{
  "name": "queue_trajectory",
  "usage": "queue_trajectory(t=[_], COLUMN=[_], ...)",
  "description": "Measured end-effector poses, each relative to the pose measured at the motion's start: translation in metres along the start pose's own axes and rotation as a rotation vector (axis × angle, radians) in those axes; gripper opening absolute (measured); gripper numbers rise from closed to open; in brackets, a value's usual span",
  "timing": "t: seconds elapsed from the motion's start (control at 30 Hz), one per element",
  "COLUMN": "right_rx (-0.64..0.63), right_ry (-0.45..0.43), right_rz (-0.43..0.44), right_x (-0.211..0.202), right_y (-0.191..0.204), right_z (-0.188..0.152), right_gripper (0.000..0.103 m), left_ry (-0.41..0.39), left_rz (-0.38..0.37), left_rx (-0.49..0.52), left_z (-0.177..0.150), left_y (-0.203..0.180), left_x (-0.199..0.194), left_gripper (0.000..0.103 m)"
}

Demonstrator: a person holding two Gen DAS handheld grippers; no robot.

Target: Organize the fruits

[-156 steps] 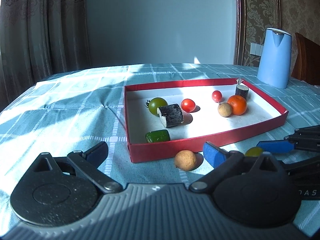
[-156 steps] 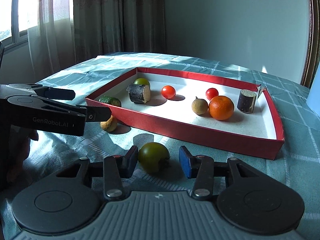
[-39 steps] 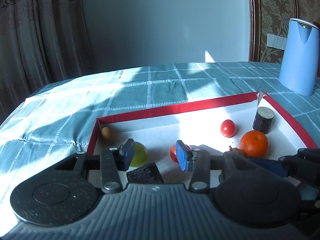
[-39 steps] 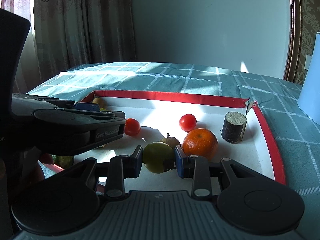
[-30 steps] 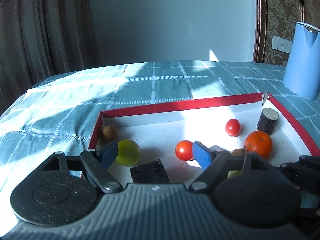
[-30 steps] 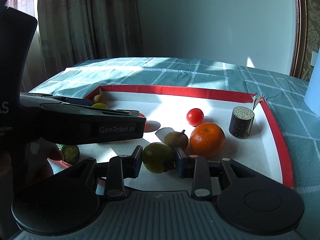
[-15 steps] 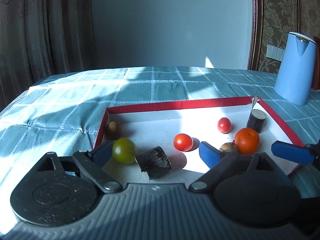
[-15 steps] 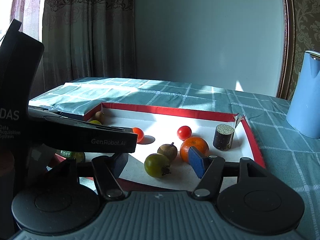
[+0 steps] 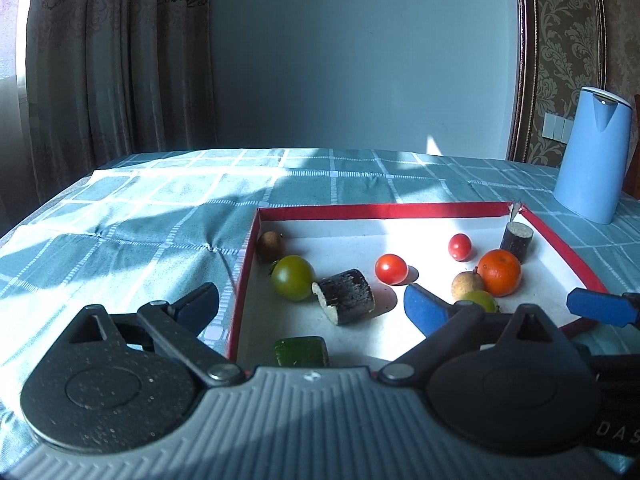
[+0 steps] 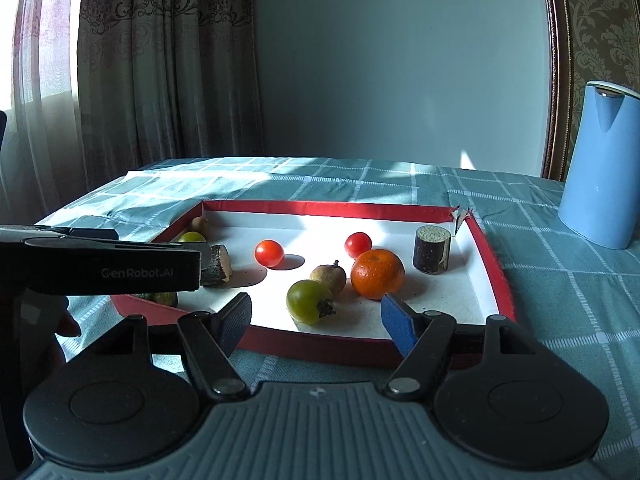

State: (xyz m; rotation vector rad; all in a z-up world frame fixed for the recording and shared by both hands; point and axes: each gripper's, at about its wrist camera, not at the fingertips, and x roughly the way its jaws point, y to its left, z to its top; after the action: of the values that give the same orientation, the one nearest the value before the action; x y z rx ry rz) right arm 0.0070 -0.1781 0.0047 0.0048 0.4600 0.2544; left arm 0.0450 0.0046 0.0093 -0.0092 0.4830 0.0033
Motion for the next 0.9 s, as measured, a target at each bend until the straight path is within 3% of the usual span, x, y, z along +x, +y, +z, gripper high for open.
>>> queue_trajectory(t=[0.3,0.9], right_rx=[0.069,0.089], right_ry=[-0.022,-0.015], right_rz=[-0.015,-0.018], right_x=[-0.015,-0.013], right_y=[-0.01,-0.012], right_z=[-0.013,-0.012], right_gripper=[0.071,0.073], left_ry=[0.016,-0.002], left_rz=[-0.054,-0.032], left_rx=[0.023,0.059], left_z=[-0.02,-0.023], left_y=[-0.005,-0.012], left_x=[-0.017,-0.02], left_gripper=[0.101,0.103])
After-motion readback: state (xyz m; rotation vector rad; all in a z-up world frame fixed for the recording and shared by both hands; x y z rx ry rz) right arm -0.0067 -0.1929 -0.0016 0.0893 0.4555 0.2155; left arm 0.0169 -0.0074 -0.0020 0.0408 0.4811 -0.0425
